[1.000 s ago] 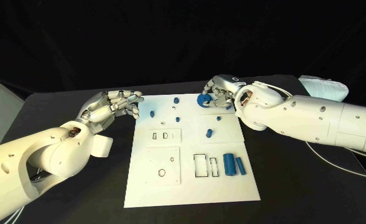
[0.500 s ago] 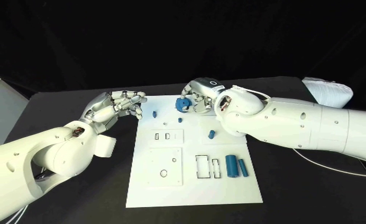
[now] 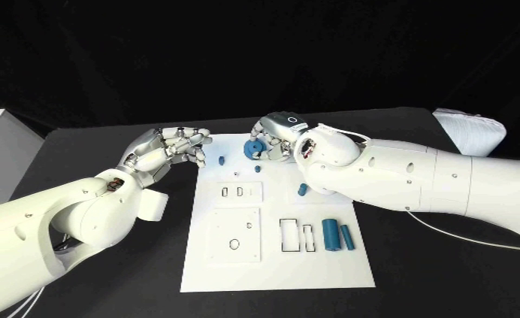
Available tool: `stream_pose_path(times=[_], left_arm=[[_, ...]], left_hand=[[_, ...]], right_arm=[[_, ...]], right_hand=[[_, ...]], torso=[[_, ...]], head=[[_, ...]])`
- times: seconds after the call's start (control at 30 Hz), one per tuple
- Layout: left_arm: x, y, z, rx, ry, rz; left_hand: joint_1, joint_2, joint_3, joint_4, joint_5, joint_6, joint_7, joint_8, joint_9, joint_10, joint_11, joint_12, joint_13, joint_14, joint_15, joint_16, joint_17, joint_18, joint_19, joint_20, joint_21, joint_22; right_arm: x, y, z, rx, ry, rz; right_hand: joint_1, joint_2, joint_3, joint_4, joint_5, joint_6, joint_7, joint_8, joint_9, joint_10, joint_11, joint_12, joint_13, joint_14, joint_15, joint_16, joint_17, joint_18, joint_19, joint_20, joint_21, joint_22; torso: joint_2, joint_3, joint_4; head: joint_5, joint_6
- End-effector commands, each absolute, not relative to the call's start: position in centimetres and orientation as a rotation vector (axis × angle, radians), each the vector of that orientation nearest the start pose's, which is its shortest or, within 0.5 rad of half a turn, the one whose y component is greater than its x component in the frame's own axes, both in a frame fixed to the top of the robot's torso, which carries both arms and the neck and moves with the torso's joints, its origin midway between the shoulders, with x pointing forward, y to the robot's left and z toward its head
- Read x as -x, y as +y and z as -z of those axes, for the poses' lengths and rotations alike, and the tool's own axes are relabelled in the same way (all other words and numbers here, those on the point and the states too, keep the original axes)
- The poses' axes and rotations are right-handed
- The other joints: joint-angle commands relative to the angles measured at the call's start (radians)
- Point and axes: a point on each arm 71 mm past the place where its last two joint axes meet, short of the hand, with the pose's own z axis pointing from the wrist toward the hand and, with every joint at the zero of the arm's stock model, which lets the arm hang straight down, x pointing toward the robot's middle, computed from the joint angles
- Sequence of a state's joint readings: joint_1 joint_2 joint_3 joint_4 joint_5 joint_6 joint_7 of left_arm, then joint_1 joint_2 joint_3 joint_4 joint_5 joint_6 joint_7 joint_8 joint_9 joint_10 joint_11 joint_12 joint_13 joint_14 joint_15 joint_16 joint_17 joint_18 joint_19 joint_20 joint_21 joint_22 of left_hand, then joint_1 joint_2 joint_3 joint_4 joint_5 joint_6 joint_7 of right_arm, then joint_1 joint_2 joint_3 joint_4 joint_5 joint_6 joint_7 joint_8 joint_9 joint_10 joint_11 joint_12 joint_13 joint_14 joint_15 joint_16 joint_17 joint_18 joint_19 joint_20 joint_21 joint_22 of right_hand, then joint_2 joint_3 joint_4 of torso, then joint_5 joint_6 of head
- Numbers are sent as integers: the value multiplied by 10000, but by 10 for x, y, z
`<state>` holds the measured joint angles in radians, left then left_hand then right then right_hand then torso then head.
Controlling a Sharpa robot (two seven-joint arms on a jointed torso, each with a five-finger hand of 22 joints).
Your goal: Assemble the parts on the task board
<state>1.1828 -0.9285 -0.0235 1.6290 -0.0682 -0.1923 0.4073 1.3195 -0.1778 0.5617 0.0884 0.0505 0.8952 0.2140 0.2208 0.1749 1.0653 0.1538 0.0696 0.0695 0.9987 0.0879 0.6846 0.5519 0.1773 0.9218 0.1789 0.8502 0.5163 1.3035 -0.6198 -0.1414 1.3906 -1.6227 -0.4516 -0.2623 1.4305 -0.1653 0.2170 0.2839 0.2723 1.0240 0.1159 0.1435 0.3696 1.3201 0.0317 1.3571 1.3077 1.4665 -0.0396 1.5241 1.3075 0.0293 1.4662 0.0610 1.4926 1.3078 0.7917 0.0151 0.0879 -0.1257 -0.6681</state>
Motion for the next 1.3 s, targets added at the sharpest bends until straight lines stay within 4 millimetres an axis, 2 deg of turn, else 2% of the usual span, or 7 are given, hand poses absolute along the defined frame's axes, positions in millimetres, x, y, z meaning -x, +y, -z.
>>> stream_pose_path(times=[0.03, 0.3, 0.57, 0.8, 1.03, 1.2, 1.3], left_arm=[[-464, 209, 168, 9959, 14865, 17099], [-464, 209, 168, 9958, 14870, 17101], [-464, 209, 168, 9958, 14871, 17095], [-464, 209, 168, 9961, 14874, 17087], [-464, 209, 168, 9962, 14879, 17085], [-464, 209, 168, 9965, 14881, 17079], [-464, 209, 168, 9968, 14883, 17074]], left_hand=[[-37, 90, 49, -13, 26, -73, 30, -62, 10, -57, 23, -16, -4, -88, -9, 33, 12, 55, -81, 3, 56, 11], [-37, 90, 49, -13, 26, -73, 30, -62, 10, -57, 23, -16, -4, -88, -9, 33, 12, 55, -81, 3, 56, 11], [-37, 90, 49, -13, 26, -73, 30, -62, 10, -57, 23, -16, -4, -88, -9, 33, 12, 55, -81, 3, 56, 11], [-37, 90, 49, -13, 26, -73, 30, -62, 10, -57, 23, -16, -4, -88, -9, 33, 12, 55, -81, 3, 56, 11], [-37, 90, 49, -13, 26, -73, 30, -62, 10, -57, 23, -16, -4, -88, -9, 33, 12, 55, -81, 3, 56, 11], [-37, 90, 49, -13, 26, -73, 30, -62, 10, -57, 23, -16, -4, -88, -9, 33, 12, 55, -81, 3, 56, 11], [-37, 90, 49, -13, 26, -73, 30, -62, 10, -57, 23, -16, -4, -88, -9, 33, 12, 55, -81, 3, 56, 11]], right_arm=[[-514, -127, 167, 2963, 14734, -4974], [-514, -121, 175, 3029, 14899, -4995], [-516, -118, 178, 3045, 14960, -4970], [-518, -119, 180, 3011, 15029, -4852], [-520, -118, 182, 3021, 15116, -4788], [-521, -118, 184, 2996, 15231, -4887], [-522, -119, 185, 2947, 15364, -4932]], right_hand=[[27, 21, 72, 14, 11, 176, -118, 168, 48, -15, -53, 45, 20, 779, -60, 70, 1352, -83, 752, -43, 59, 1798], [26, 13, 89, 13, 8, 167, -116, 166, 45, -20, -51, 40, 15, 784, -59, 78, 1379, -86, 755, -43, 68, 1809], [17, 3, 105, 17, 1, 158, -112, 164, 42, -20, -47, 38, 15, 786, -58, 82, 1391, -84, 753, -44, 62, 1802], [-1, -14, 133, 22, -15, 146, -105, 163, 38, -32, -41, 26, 4, 785, -54, 80, 1387, -84, 753, -43, 63, 1804], [-118, -112, 237, 37, -100, 39, -64, 129, 7, -131, -8, -64, -88, 794, -27, 98, 1449, -87, 753, -28, 68, 1814], [-638, -375, 304, 61, -324, -555, 109, -200, -171, -278, 150, -188, -205, 830, 111, 158, 1653, -108, 774, 85, 134, 1901], [-1572, -304, 21, 86, -554, -783, 175, -354, -273, -352, 229, -226, -239, 858, 187, 205, 1803, -125, 797, 170, 199, 1982]], torso=[[-1, 1, -9], [-9, 19, -11], [-18, 12, -18], [-11, 23, -27], [-15, 14, -18], [-13, 18, -21], [-17, 16, -25]], head=[[19, -27], [47, -70], [71, -78], [76, -54], [77, -66], [87, -79], [91, -86]])
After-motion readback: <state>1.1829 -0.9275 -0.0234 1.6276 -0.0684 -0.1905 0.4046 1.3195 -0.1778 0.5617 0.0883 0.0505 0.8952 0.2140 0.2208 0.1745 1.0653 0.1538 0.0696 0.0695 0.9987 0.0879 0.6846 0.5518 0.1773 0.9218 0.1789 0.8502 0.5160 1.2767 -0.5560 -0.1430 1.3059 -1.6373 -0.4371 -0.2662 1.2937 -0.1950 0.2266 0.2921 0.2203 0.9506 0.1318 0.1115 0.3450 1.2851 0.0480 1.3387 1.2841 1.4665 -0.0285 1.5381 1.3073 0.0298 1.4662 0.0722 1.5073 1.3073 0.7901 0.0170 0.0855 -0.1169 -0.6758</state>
